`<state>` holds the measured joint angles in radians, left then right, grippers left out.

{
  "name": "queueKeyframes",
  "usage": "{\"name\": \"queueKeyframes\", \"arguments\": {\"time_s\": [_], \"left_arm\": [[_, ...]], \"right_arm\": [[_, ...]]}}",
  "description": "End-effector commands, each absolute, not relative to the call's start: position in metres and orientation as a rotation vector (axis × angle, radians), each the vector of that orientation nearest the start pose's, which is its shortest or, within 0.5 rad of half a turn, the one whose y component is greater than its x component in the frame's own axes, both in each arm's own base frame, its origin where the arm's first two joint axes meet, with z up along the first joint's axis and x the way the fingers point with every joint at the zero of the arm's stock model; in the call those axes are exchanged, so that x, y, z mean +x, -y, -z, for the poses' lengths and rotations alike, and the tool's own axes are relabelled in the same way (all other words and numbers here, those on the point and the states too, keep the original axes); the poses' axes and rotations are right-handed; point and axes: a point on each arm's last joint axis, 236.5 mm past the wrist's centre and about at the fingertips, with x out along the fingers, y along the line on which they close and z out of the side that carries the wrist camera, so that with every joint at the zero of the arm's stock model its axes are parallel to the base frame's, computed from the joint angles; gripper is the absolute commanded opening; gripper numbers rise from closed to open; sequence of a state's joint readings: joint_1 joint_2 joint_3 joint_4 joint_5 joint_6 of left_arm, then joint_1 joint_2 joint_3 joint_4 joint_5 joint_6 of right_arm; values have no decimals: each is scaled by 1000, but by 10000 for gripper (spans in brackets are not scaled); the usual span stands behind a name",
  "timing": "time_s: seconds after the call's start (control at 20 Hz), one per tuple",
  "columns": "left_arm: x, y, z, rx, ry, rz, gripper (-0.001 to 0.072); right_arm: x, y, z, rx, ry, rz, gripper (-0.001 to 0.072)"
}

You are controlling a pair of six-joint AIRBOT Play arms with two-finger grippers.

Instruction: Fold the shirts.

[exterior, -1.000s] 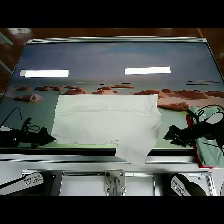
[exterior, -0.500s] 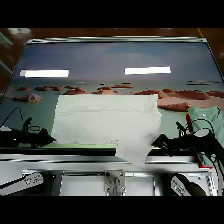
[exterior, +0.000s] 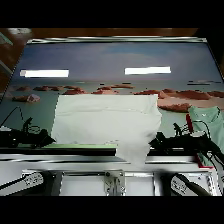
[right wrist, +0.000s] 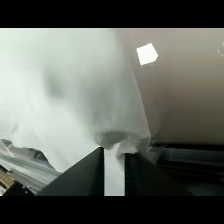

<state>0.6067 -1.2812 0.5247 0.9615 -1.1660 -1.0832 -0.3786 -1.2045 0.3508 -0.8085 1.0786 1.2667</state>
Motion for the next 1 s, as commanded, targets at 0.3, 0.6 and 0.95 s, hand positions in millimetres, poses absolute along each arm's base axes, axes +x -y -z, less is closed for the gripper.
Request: {"name": "queueKeyframes", "arguments": {"time_s": [0.3,0.6,0.95], "left_arm": [[283,-16,83,-825,-1305,177,43],[339,-21,45,-718,-1192,217,42],[427,-37,19,-774,-1076,171,43]], "right_arm": [[237,-84,82,915,-1463,-335,56],[333,-56,14,949,-1235,-292,56],[445,-61,-7,857,-1143,-289,56]]}}
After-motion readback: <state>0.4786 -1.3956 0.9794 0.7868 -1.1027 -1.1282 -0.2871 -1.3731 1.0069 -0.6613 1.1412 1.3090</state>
